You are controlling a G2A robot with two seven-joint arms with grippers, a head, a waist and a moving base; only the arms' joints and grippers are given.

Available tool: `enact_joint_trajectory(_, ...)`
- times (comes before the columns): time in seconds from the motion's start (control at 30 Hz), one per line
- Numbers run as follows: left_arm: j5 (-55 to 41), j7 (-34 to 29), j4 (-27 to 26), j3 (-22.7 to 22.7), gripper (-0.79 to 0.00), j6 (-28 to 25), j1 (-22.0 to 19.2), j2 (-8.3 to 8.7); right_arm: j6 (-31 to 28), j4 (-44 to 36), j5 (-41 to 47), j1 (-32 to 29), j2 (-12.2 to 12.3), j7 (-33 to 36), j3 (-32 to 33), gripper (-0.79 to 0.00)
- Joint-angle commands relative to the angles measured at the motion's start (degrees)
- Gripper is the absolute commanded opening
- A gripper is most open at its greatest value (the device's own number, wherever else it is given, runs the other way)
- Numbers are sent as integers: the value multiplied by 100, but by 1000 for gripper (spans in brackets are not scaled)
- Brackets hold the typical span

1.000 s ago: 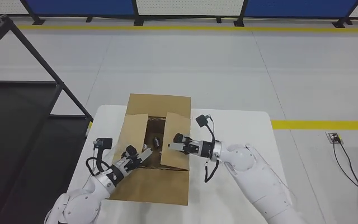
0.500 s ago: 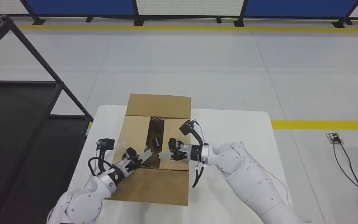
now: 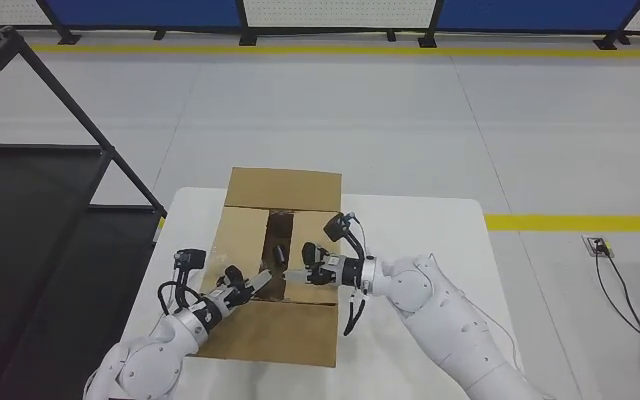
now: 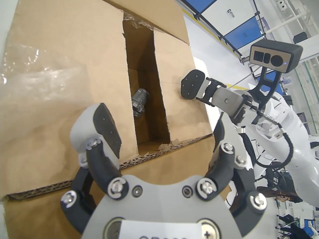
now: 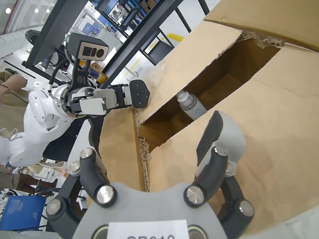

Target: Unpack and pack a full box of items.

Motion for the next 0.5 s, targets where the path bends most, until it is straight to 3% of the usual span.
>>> enact_joint_trajectory(0.0, -10, 82, -18, 34, 0, -35, 24, -3, 5, -52, 125, -1, -2, -1, 30, 0)
enact_joint_trajectory(0.3, -486, 390, -590, -204, 0, -131, 137, 3, 24, -87, 327, -8, -22, -64, 54, 0)
enact_joint_trajectory(0.47, -1142, 1038, -1009, -834, 0, -85, 384, 0, 16, -39, 375, 46, -44, -87, 45, 0)
